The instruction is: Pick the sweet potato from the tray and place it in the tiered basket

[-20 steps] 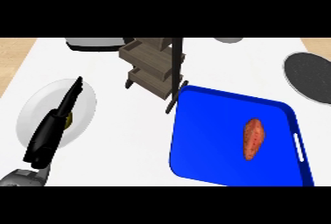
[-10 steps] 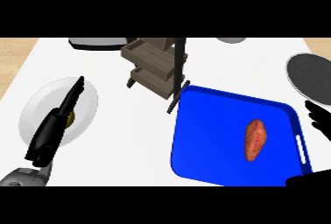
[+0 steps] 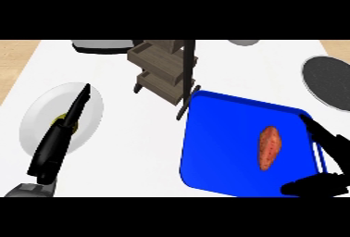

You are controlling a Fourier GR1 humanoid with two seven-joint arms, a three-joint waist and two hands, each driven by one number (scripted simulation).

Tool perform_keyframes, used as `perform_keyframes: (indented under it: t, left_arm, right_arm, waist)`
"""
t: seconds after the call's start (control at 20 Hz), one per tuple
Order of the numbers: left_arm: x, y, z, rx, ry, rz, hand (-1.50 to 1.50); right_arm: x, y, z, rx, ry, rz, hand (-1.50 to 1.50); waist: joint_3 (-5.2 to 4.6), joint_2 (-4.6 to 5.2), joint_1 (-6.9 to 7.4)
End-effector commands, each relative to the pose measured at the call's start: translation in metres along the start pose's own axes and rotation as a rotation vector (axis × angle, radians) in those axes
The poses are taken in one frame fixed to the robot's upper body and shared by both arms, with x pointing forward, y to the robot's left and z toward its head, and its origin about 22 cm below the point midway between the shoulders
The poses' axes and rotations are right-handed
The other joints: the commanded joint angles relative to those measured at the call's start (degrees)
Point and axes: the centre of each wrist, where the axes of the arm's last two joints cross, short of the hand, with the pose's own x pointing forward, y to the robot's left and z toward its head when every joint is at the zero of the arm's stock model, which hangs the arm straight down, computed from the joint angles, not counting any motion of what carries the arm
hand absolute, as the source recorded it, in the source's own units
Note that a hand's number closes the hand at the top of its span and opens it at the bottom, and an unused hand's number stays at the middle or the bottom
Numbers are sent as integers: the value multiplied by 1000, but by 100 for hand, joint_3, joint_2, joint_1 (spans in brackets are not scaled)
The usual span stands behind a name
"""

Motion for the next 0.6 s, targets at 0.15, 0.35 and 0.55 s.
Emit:
perform_keyframes:
  t: [0.15,0.35,0.55]
  left_arm:
    - [-8,20,-7,-2,-11,-10,0]
    - [-6,-2,-12,11,8,4,0]
    - [-10,-4,-11,2,-5,13,0]
  right_arm:
    - [-13,8,12,84,24,65,-150]
    - [-12,9,-13,46,63,36,-150]
    - [-16,-3,-34,-79,83,21,-150]
  waist:
    - [0,-5,-40]
    - [1,2,-19]
    - [1,13,12]
